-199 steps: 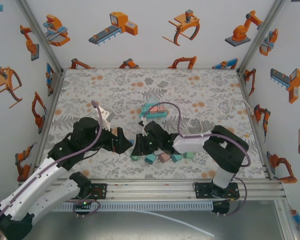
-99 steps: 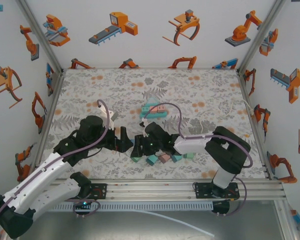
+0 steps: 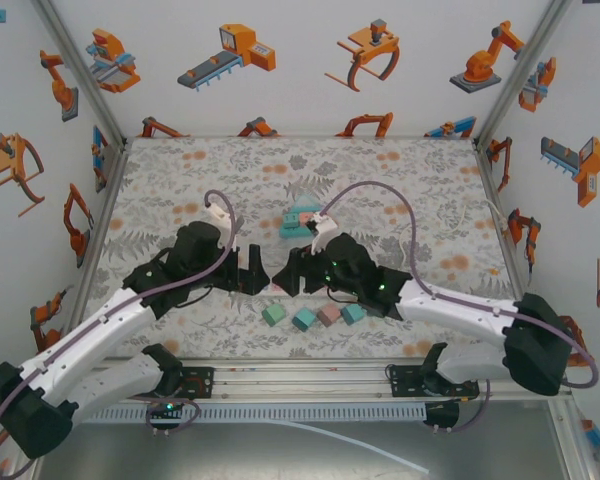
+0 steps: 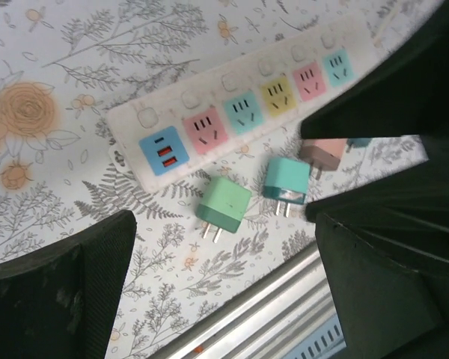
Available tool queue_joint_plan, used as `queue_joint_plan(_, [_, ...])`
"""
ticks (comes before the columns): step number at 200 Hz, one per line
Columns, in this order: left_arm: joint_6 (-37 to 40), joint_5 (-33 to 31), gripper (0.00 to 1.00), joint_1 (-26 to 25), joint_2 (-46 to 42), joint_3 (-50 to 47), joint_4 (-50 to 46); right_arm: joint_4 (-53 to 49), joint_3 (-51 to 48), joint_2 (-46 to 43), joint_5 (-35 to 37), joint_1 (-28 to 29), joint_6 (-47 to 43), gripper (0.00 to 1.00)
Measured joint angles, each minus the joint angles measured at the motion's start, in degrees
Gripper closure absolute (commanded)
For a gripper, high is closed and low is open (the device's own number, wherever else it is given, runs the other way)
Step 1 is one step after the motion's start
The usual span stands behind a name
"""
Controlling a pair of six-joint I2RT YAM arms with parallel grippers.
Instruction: Pull the plug off the socket
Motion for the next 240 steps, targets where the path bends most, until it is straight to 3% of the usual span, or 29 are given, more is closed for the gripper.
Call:
queue_joint_plan(24, [-1.7, -5.16, 0.03, 0.02, 4.33, 1.84, 1.42, -0.13, -0.81, -4.94, 10.8, -0.52, -5.14, 0.11])
queue_joint_plan(44, [-3.8, -9.75, 0.03, 0.63, 9.11, 3.65, 3.39, -0.26, -0.79, -6.45, 16.96, -4.37, -7.67, 0.1])
queue_joint_plan(63, [-6.73, -12.66, 0.03, 2.27, 14.4, 6.03, 5.03, -2.67, 0.57, -5.03, 17.35, -12.81, -7.08, 0.11])
queue_joint_plan(94, [-10.8, -15.06, 0.03, 4.85, 23.91, 11.1, 8.28, -5.81, 5.07, 2.56, 10.56, -26.18, -2.45, 0.11])
queue_joint_plan(137, [-16.02, -14.1, 0.02, 10.08, 37.92, 21.22, 12.22, -5.99, 14.14, 19.61, -4.17, -35.89, 3.87, 0.18])
queue_joint_plan(184, [-15.72, -6.71, 0.12, 12.41, 52.78, 31.52, 18.58, -4.46, 23.26, 35.76, -16.79, -37.4, 6.86, 0.29])
queue_joint_plan(240, [-14.36, 1.03, 0.29, 12.24, 61.29, 34.56, 19.93, -3.34, 23.74, 38.01, -22.71, -36.96, 7.1, 0.39])
